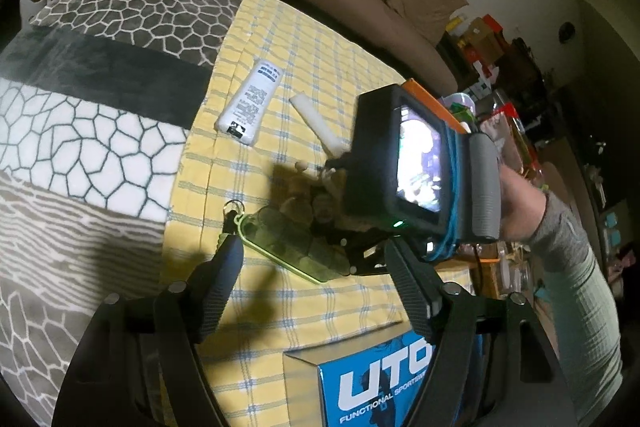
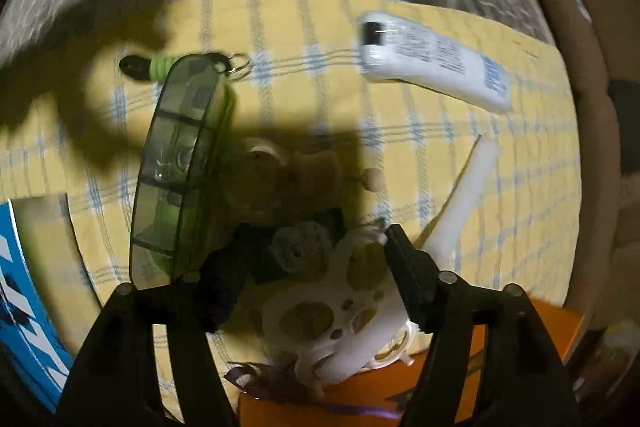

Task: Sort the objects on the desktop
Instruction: 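Close the right tool on the white ring holder and lift it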

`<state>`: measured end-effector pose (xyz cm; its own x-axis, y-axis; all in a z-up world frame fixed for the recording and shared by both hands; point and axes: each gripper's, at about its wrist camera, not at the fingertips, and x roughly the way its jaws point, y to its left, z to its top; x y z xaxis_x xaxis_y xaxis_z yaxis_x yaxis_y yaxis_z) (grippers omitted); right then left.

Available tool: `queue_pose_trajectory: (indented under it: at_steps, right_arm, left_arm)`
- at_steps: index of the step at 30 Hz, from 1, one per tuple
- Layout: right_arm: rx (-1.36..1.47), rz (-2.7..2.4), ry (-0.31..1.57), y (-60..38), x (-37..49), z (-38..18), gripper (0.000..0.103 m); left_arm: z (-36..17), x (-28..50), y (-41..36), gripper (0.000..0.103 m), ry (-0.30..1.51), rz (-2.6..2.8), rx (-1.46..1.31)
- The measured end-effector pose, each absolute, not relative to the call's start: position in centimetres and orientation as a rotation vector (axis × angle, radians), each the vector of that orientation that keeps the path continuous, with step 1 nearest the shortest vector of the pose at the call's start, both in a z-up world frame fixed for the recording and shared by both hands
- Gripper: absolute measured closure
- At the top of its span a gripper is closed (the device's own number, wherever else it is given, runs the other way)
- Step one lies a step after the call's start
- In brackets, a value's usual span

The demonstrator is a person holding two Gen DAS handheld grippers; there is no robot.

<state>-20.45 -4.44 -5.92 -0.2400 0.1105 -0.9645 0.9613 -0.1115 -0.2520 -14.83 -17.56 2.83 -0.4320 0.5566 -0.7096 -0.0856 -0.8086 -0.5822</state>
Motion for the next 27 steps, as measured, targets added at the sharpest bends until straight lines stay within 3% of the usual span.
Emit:
queue_pose_trajectory:
  at_steps: [1, 3, 8, 11, 13, 18, 23, 25, 27]
  right_arm:
    - [1.222, -1.442, 1.447, -4.7, -20.5, -5.9, 0.021]
    - [1.197, -1.494, 1.511, -4.9, -21.4, -5.7, 0.019]
    - [1.231, -1.798, 1.479, -2.3, -25.8, -3.2, 0.027]
    - [1.242, -2.091, 1.333, 0.2, -28.7, 0.5, 0.027]
    - [1.298, -2.179, 1.180, 1.1, -30.2, 2.5, 0.028]
    - [1.404, -2.213, 0.582, 6.1, -28.5, 6.1, 0.035]
    - [1.543, -2.075, 0.182, 7.5, -27.4, 3.3, 0.041]
    - [1.604, -2.001, 0.224, 5.8, -27.2, 1.2, 0.043]
    - [1.610, -1.987, 0.426, 3.6, -26.5, -0.2, 0.044]
  left_arm:
    - [2.8, -14.9, -17.6, 0.024, -0.669, 2.275, -1.388]
    - [2.6, -15.0, -18.0, 0.024, -0.687, 2.274, -1.397]
    - [2.5, -15.2, -18.3, 0.024, -0.694, 2.275, -1.398]
    - [2.5, -15.1, -18.3, 0.024, -0.692, 2.277, -1.398]
    - [2.4, -15.0, -18.4, 0.024, -0.694, 2.277, -1.400]
    - [2.5, -15.0, -18.2, 0.024, -0.718, 2.271, -1.391]
    - [2.5, -14.9, -16.7, 0.024, -0.691, 2.243, -1.392]
    - [2.6, -14.9, -16.3, 0.024, -0.682, 2.240, -1.393]
    - [2.7, -14.9, -16.0, 0.024, -0.678, 2.237, -1.392]
